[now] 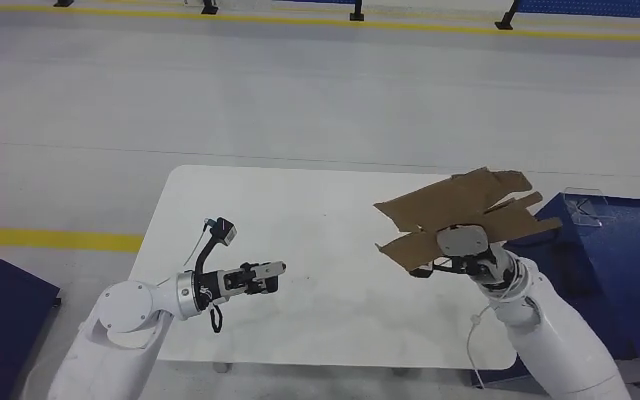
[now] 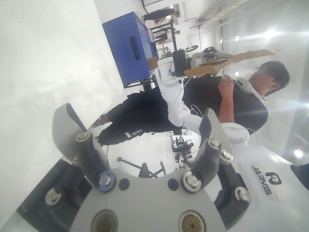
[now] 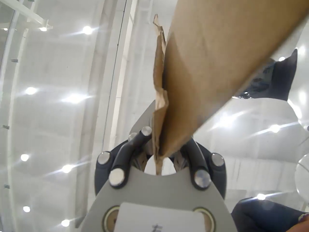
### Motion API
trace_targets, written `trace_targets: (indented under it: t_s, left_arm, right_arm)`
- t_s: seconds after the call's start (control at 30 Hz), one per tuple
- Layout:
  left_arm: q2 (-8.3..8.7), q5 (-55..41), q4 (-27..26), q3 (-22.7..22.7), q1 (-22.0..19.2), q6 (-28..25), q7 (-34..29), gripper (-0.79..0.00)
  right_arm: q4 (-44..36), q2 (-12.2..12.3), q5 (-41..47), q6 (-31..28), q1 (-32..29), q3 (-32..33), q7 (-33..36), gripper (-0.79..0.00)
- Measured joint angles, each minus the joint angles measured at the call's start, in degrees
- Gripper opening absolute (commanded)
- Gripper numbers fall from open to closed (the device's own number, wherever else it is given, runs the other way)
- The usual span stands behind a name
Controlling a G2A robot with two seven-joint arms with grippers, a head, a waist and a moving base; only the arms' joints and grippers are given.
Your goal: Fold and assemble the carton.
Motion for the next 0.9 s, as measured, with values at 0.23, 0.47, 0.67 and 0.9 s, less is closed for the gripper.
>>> trace_targets:
  t_s: [0.23, 0.47, 0.67, 0.9]
  left_arm:
    - [0.0, 0.0, 0.0, 0.0, 0.0, 0.0, 0.0, 0.0]
    - [0.0, 0.0, 0.0, 0.0, 0.0, 0.0, 0.0, 0.0]
    - [0.0, 0.0, 0.0, 0.0, 0.0, 0.0, 0.0, 0.0]
    - [0.0, 0.0, 0.0, 0.0, 0.0, 0.0, 0.0, 0.0]
  right_arm:
    - [1.83, -0.62, -30.73, -30.35, -2.6, 9.6, 17.93, -0.785]
    - [1.91, -1.6, -47.49, -65.48, -4.76, 16.27, 17.31, -0.785]
    - [-2.06, -2.61, -60.07, -86.77, -8.88, 17.61, 16.43, -0.785]
    - [-2.89, -3.39, -82.26, -99.58, -10.33, 16.36, 11.6, -0.785]
